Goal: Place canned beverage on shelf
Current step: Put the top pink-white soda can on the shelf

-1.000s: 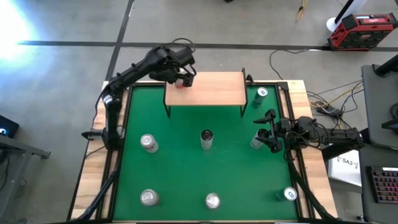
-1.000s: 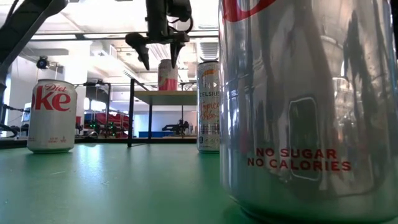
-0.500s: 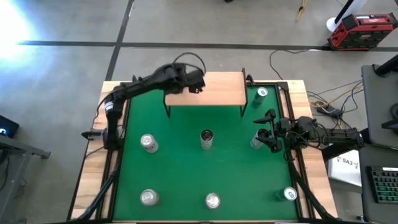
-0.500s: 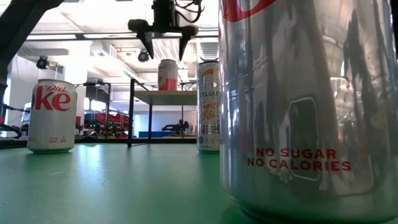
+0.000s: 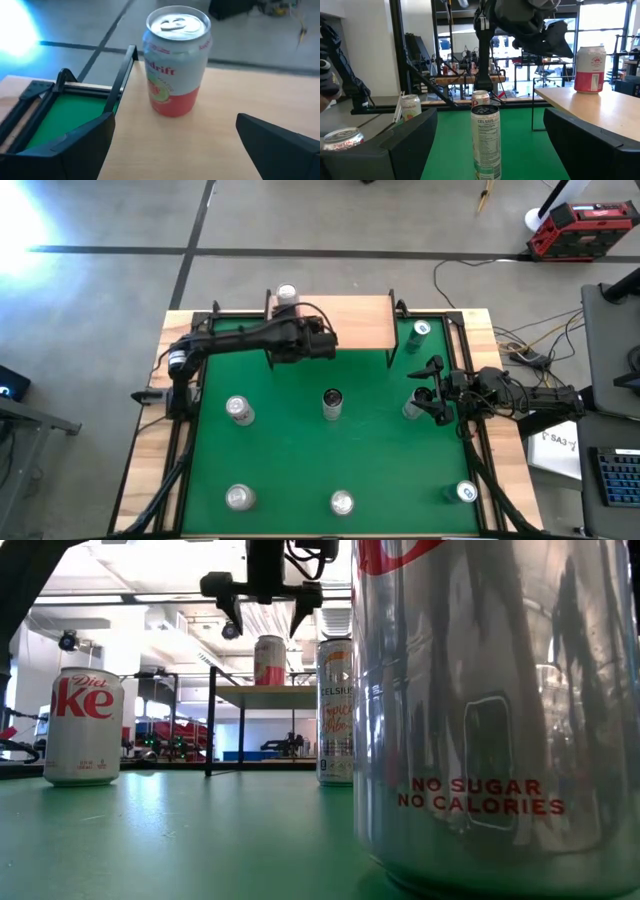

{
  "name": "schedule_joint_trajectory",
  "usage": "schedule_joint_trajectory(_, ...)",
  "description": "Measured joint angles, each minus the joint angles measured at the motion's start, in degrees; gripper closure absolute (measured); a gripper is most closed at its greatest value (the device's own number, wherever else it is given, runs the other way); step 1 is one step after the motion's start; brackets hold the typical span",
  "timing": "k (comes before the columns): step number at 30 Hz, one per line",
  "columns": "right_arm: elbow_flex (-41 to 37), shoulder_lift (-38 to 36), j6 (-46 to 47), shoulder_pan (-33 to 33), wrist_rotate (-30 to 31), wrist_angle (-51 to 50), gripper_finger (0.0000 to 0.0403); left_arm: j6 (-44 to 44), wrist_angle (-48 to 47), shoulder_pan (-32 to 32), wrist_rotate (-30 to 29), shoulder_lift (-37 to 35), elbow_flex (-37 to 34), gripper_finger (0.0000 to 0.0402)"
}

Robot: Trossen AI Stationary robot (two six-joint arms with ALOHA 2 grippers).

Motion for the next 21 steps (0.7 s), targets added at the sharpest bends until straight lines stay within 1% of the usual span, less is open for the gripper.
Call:
schedule_joint_trajectory(8, 0.0, 0.0, 0.0, 0.0, 0.0, 0.0, 0.0046, -4.1, 1.5, 0.1, -5.7, 0.0, -5.2, 0.0001)
schedule_joint_trajectory(15, 0.0, 0.0, 0.0, 0.0, 0.0, 0.0, 0.0046, -4.4, 3.5, 0.3, -13.1, 0.0, -8.6, 0.0002)
schedule_joint_trajectory(21, 0.0, 0.0, 0.0, 0.0, 0.0, 0.0, 0.0046, -4.0, 5.8, 2.0, -15.5, 0.0, -9.9, 0.0002)
